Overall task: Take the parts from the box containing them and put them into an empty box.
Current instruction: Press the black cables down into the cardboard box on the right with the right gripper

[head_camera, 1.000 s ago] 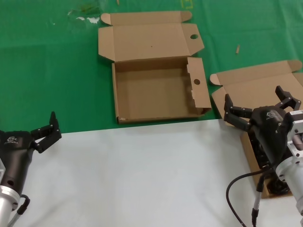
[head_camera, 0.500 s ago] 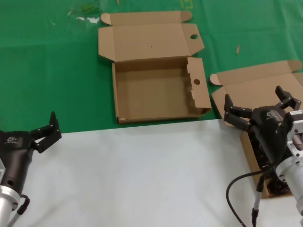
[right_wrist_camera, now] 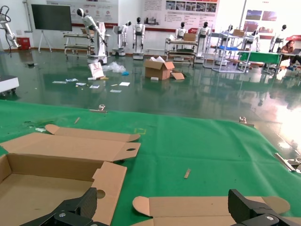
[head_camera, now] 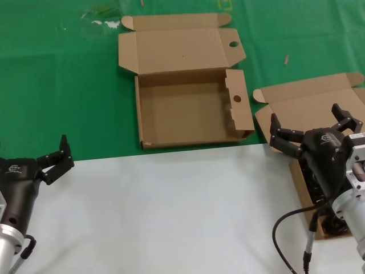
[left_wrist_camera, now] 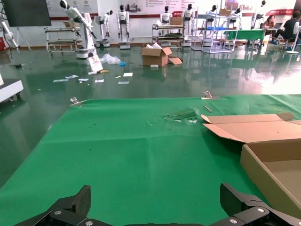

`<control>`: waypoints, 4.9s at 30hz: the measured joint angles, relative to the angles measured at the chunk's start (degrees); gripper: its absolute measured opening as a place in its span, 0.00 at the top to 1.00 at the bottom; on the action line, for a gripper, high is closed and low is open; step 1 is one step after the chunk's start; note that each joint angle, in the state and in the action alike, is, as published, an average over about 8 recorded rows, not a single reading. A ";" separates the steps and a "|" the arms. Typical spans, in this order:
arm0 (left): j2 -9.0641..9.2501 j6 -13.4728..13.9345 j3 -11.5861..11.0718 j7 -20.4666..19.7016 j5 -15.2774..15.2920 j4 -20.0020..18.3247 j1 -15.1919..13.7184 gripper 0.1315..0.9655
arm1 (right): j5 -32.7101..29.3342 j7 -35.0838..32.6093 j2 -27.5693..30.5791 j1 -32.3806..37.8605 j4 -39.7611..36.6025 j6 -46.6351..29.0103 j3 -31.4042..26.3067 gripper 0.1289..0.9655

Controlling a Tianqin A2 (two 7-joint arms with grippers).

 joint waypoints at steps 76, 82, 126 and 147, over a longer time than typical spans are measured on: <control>0.00 0.00 0.00 -0.02 0.01 0.00 0.00 0.99 | -15.29 15.52 49.59 26.40 4.13 -49.76 -17.02 0.00; 0.00 0.00 0.00 -0.02 0.01 0.00 0.00 0.99 | -17.96 11.76 48.82 31.99 2.52 -58.96 -18.83 0.00; 0.00 0.00 0.00 -0.02 0.02 0.00 0.00 0.99 | -34.08 -5.52 41.52 36.79 -8.06 -68.91 -23.93 0.03; 0.00 0.00 0.00 -0.02 0.02 0.00 0.00 0.99 | -34.17 -5.10 40.71 36.73 -8.77 -69.33 -23.24 0.29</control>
